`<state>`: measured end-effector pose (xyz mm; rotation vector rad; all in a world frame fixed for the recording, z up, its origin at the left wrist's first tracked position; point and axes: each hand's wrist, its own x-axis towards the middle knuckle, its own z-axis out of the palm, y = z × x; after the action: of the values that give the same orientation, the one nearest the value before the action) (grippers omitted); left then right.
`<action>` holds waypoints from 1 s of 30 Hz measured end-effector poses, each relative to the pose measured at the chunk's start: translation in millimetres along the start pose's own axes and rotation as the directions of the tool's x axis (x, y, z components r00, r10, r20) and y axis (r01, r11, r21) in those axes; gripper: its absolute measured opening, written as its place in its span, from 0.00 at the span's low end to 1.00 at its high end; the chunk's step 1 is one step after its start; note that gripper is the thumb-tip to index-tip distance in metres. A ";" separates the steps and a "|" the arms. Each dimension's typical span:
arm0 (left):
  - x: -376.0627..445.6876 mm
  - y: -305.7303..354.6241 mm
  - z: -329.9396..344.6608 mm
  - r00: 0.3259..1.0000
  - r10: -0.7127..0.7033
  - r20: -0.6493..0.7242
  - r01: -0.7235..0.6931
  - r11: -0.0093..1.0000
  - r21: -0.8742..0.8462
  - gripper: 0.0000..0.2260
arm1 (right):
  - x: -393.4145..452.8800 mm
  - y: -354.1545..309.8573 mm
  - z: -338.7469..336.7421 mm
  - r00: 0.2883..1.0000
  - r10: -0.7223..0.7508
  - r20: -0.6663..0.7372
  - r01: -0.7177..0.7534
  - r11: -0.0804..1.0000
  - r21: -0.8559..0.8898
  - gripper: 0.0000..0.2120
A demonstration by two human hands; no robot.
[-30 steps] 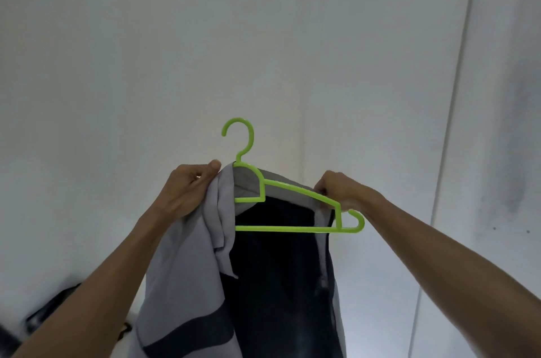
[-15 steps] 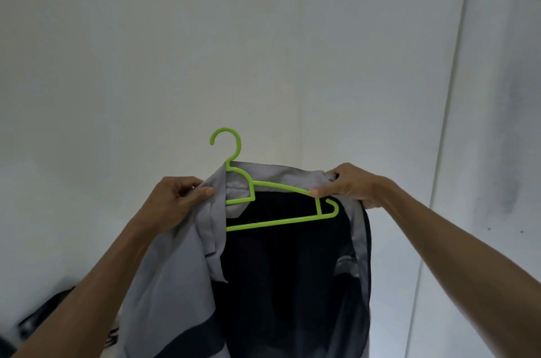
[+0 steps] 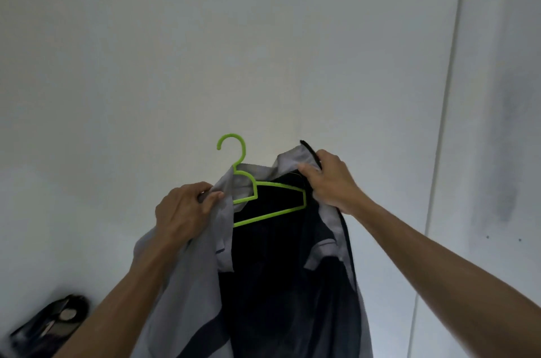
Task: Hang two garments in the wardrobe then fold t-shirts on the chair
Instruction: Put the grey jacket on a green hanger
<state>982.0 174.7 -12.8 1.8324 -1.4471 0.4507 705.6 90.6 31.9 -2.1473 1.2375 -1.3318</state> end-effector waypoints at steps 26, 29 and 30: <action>25.8 24.8 -19.5 1.000 0.006 0.002 -0.004 0.777 -0.630 0.17 | 25.5 -70.8 19.7 0.986 -0.113 0.122 0.069 0.946 0.315 0.08; 25.3 16.8 -22.5 0.991 0.081 0.102 -0.013 0.842 -0.540 0.22 | 26.0 -71.7 29.5 0.986 -0.100 0.134 0.056 0.952 0.301 0.09; 23.1 18.0 -19.7 0.980 0.116 0.161 -0.024 0.875 -0.484 0.23 | 26.4 -78.0 31.6 0.987 -0.097 0.125 0.048 0.938 0.344 0.08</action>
<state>975.4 171.9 21.8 1.4479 -1.5839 -0.0562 776.2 108.8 81.3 -2.0133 0.8114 -1.2900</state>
